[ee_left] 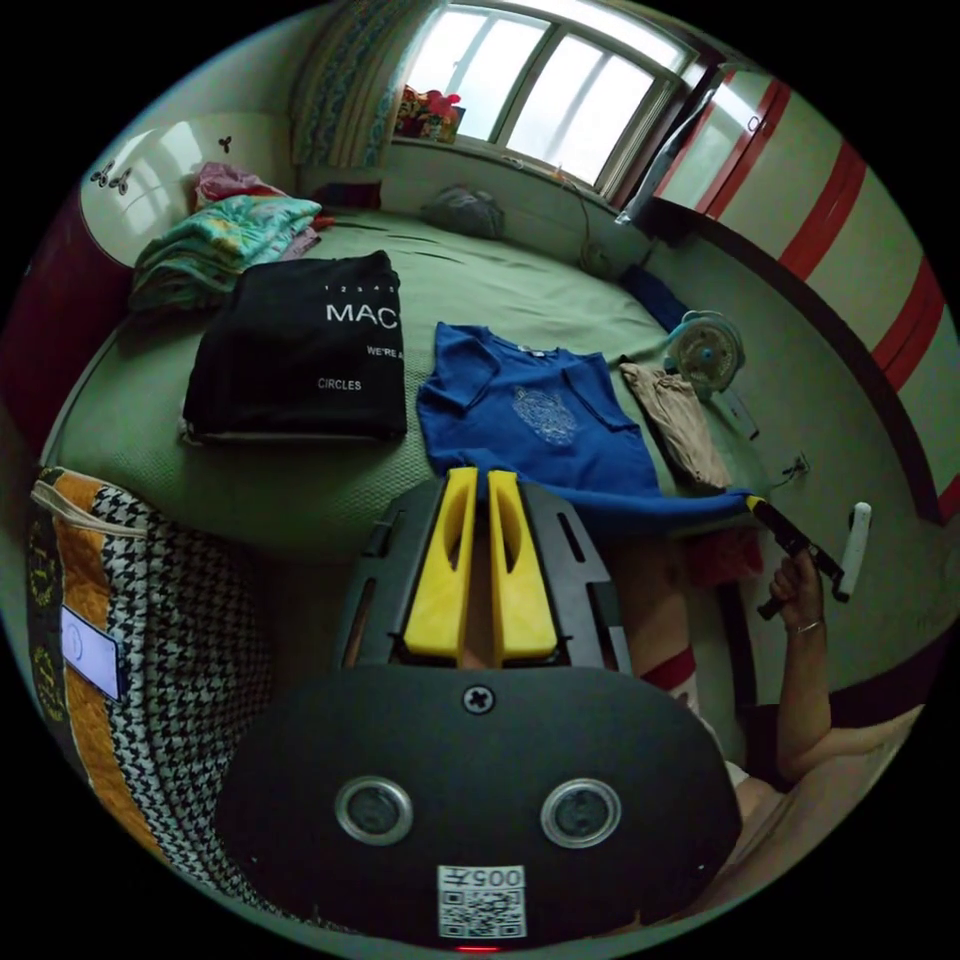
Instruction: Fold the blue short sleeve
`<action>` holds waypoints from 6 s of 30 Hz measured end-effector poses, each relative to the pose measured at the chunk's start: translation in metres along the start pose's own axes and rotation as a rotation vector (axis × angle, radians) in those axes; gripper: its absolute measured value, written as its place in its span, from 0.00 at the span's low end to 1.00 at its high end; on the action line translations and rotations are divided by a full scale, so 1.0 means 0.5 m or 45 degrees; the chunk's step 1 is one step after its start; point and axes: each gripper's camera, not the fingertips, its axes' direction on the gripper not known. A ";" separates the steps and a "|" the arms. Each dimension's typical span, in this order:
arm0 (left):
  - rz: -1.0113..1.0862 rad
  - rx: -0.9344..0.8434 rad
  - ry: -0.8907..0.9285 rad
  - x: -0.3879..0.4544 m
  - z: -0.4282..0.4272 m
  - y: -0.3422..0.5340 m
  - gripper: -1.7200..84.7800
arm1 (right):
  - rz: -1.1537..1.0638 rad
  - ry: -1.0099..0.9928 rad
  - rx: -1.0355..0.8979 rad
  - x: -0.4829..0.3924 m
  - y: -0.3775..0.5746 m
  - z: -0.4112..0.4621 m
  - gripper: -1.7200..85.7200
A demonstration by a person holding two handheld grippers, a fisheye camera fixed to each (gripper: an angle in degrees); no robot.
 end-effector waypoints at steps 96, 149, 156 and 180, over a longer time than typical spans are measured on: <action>-0.008 -0.229 -0.184 -0.041 1.275 -0.605 0.02 | -0.372 0.079 -0.238 -0.262 -0.372 0.899 0.05; 0.722 -0.384 0.012 1.380 1.563 -0.572 0.08 | -0.211 0.244 -0.238 0.068 -0.311 0.762 0.09; 0.694 -0.451 -0.038 1.546 1.647 -0.530 0.13 | -0.163 0.220 -0.211 0.114 -0.317 0.751 0.09; 0.611 -0.496 0.052 1.443 1.581 -0.502 0.04 | -0.107 -0.137 -0.393 0.129 -0.582 1.007 0.11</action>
